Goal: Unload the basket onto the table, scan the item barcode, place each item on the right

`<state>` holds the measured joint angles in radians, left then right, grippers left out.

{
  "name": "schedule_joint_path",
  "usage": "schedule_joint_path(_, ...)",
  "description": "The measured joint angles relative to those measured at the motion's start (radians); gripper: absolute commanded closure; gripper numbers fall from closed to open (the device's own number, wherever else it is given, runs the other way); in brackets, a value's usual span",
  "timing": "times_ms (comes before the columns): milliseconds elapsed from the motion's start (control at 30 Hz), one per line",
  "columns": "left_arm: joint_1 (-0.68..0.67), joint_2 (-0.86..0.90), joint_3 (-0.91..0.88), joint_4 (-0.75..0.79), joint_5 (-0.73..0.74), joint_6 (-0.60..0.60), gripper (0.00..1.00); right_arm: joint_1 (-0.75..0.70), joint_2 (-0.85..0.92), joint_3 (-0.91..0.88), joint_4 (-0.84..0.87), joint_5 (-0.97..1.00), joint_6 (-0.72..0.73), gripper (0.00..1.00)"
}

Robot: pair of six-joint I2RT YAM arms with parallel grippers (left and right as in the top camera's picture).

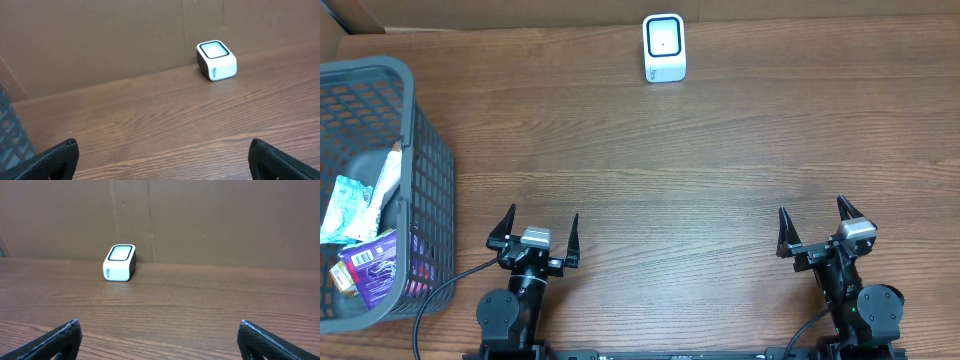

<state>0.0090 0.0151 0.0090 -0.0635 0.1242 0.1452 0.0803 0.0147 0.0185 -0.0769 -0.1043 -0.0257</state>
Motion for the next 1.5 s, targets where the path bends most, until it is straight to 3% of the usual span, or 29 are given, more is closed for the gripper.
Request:
schedule_joint_path(333,0.000,0.000,0.001,0.033,0.032,-0.216,0.00,0.000,0.000,0.000,0.020,-0.039,0.006,0.00)
schedule_joint_path(600,0.000,0.007,0.104,-0.043,0.048,-0.259,0.00,0.000,0.000,0.001,0.007,-0.050,0.048,0.00)
schedule_joint_path(833,0.000,0.146,0.250,-0.096,0.060,-0.270,0.00,0.000,0.002,0.084,-0.113,-0.053,0.053,0.00)
schedule_joint_path(1067,0.000,0.373,0.464,-0.170,0.107,-0.274,0.01,0.000,0.079,0.225,-0.190,-0.060,0.053,0.00)
schedule_joint_path(1300,0.000,0.619,0.763,-0.368,0.146,-0.274,0.00,0.000,0.254,0.397,-0.231,-0.116,0.053,0.00)
schedule_joint_path(1500,0.000,0.827,1.091,-0.591,0.154,-0.274,0.00,0.000,0.493,0.655,-0.408,-0.158,0.056,0.00)
